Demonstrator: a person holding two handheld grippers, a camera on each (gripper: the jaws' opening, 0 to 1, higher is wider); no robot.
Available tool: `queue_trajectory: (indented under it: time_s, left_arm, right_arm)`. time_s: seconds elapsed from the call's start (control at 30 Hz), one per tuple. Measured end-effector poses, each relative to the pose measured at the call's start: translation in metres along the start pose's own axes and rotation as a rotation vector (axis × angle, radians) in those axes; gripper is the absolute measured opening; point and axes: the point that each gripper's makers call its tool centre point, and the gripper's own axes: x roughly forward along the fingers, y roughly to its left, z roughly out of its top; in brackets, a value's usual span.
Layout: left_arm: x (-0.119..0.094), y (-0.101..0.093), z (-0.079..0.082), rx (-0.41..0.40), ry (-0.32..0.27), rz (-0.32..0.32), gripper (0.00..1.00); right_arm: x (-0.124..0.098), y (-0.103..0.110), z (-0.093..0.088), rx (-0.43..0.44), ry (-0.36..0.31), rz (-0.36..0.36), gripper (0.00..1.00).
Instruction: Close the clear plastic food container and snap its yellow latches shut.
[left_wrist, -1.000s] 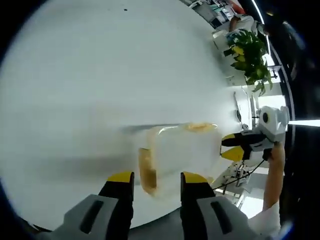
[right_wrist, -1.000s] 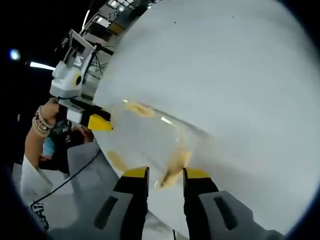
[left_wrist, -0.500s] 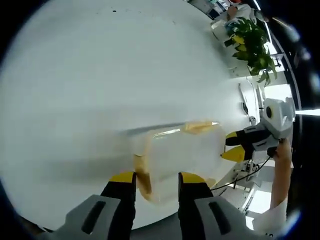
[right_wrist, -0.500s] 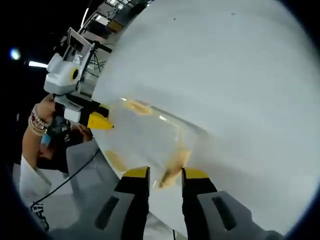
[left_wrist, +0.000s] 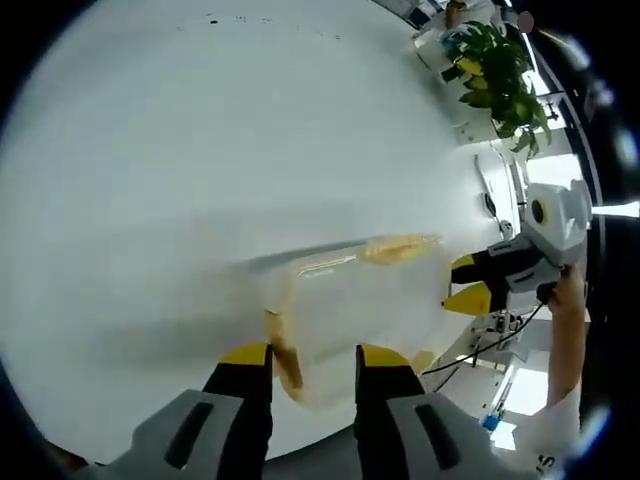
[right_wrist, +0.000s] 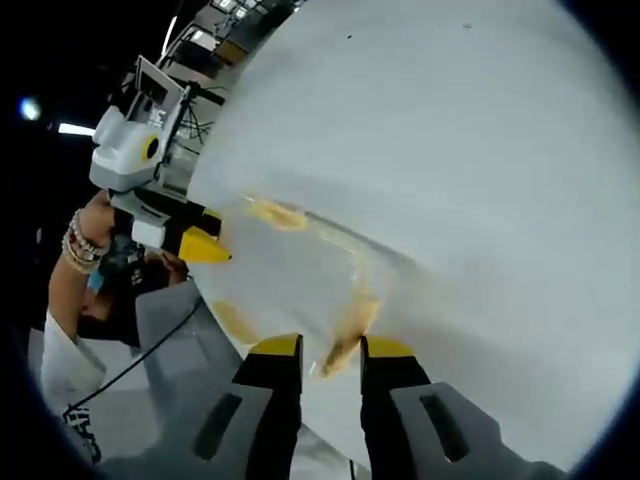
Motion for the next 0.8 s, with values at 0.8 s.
queue_trajectory:
  time_s: [0.8]
  left_arm:
    - [0.007, -0.01, -0.001, 0.03, -0.026, -0.046, 0.22]
  right_arm:
    - [0.003, 0.001, 0.003, -0.021, -0.02, -0.009, 0.19]
